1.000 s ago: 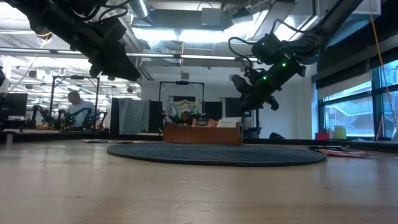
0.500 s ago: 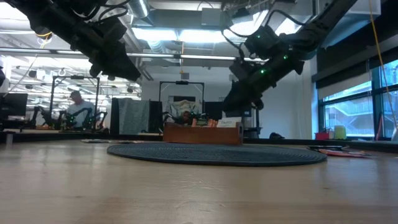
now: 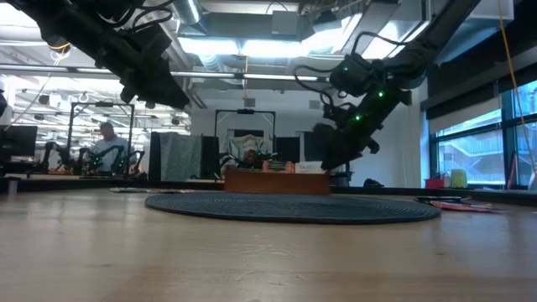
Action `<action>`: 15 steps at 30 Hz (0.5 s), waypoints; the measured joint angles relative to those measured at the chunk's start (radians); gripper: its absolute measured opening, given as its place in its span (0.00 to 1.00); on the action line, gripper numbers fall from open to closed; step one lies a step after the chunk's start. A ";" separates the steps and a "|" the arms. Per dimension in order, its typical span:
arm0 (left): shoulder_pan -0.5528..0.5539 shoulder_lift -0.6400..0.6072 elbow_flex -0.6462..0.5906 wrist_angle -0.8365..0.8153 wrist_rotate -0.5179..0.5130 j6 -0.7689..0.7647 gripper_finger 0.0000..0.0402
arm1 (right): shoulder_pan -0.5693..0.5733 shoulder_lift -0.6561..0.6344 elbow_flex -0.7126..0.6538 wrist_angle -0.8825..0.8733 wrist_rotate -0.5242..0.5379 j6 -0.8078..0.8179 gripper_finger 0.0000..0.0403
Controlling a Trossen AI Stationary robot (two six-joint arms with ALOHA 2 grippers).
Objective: Pick & Place Tea
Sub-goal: Adjust the wooden organizer, then put the purple tea bag into the left section of the wooden organizer
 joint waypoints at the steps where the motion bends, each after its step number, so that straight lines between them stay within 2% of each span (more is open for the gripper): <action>1: 0.000 0.000 0.000 0.000 -0.001 0.002 0.24 | -0.010 0.000 0.000 0.005 0.011 -0.011 0.21; 9: 0.000 0.000 0.000 0.007 -0.001 0.009 0.24 | -0.072 0.000 0.000 0.001 -0.001 -0.031 0.21; 11: 0.000 0.000 0.000 0.007 -0.001 0.008 0.24 | -0.073 0.000 0.000 0.008 -0.050 0.000 0.21; 15: 0.000 0.000 0.000 0.006 0.001 0.009 0.24 | -0.063 0.000 0.023 0.012 -0.234 0.010 0.21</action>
